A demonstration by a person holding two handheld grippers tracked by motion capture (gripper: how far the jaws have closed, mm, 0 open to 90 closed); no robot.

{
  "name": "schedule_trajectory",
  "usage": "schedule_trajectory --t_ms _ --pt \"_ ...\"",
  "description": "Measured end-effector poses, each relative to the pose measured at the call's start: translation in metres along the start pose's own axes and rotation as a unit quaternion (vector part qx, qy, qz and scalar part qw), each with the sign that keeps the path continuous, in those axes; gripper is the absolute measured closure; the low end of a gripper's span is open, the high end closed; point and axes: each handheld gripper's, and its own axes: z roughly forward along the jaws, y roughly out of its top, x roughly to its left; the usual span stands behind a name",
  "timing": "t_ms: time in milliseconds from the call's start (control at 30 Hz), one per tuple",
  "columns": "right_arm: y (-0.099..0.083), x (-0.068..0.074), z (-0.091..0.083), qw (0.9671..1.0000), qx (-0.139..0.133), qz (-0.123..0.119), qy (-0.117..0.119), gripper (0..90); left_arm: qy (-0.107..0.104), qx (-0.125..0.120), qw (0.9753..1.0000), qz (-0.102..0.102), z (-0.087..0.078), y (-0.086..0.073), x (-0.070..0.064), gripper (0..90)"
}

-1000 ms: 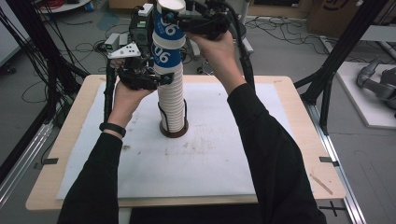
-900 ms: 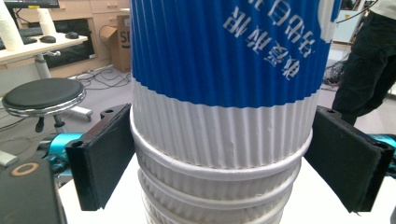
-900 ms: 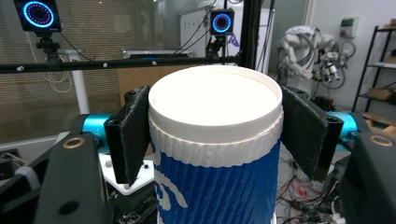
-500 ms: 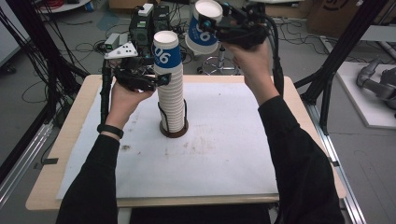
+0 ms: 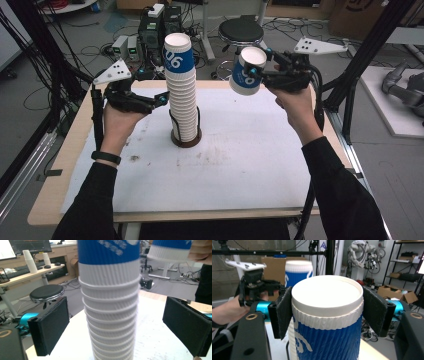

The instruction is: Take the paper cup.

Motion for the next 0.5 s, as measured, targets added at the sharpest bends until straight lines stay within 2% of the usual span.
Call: schedule_trajectory --t_ms 67,300,500 --pt "-0.003 0.000 -0.001 1.0000 0.003 -0.001 0.000 30.1 -0.003 -0.002 1.0000 0.000 -0.003 -0.004 -0.003 6.9" --pt "-0.033 0.004 -0.014 0.9997 0.025 -0.002 0.006 30.1 -0.013 0.001 0.9999 -0.003 -0.010 -0.021 -0.016 6.9" --pt "-0.051 0.007 -0.020 0.9991 0.042 0.000 0.007 30.1 -0.039 0.003 0.9992 -0.012 -0.013 -0.044 -0.031 6.9"
